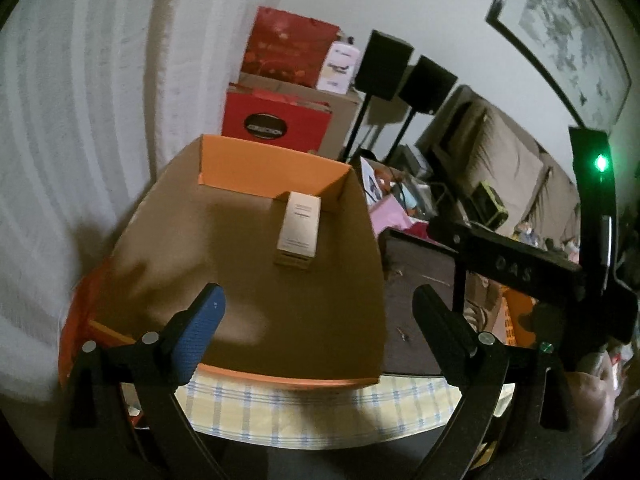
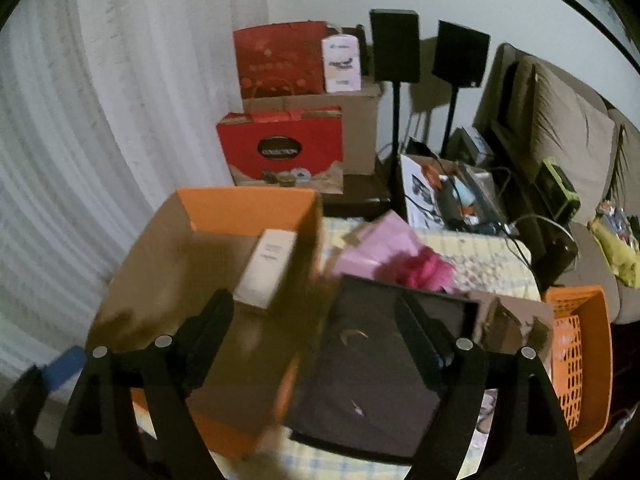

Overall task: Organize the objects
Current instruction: 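Move the right tool to the black tray and grasp its rim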

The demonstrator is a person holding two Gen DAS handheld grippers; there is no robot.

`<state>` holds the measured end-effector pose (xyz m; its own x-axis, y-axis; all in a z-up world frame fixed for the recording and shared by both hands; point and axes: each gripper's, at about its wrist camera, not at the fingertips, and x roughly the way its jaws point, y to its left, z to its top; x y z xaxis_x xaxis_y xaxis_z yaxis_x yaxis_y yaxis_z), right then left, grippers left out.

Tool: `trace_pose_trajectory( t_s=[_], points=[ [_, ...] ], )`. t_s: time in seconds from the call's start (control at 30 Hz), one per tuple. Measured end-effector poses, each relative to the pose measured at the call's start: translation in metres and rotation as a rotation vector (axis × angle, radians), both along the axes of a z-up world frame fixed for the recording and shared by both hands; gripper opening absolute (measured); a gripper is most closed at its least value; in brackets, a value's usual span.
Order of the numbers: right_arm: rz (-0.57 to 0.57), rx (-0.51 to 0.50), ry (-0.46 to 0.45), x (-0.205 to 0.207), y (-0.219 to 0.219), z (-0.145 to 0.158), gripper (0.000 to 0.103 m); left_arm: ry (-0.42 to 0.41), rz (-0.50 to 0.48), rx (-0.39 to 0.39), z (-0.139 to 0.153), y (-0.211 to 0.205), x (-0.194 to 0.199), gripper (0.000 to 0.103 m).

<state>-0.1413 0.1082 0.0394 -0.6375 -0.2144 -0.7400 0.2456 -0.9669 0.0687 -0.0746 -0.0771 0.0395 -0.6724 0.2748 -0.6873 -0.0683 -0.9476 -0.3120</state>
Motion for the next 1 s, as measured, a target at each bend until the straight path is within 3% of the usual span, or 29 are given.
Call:
trace_pose_trajectory(
  t_s=[0.17, 0.47, 0.63, 0.73, 1.0],
  points=[
    [-0.045, 0.016, -0.019, 0.004, 0.044, -0.016, 0.084, -0.014, -0.034, -0.061, -0.002, 0.028, -0.003, 0.094],
    [-0.104, 0.070, -0.072, -0.003, 0.101, -0.062, 0.081, -0.062, -0.093, -0.086, -0.018, 0.066, -0.022, 0.094],
    [-0.098, 0.055, -0.113, -0.011, 0.113, -0.087, 0.060, -0.069, -0.115, -0.125, -0.023, 0.083, -0.035, 0.093],
    [-0.082, 0.024, -0.151, -0.018, 0.117, -0.101, 0.048, -0.085, -0.134, -0.136, -0.028, 0.091, -0.043, 0.087],
    [-0.052, -0.057, -0.187, -0.028, 0.126, -0.116, 0.041, -0.133, -0.187, -0.133, -0.037, 0.112, -0.068, 0.069]
  ],
)
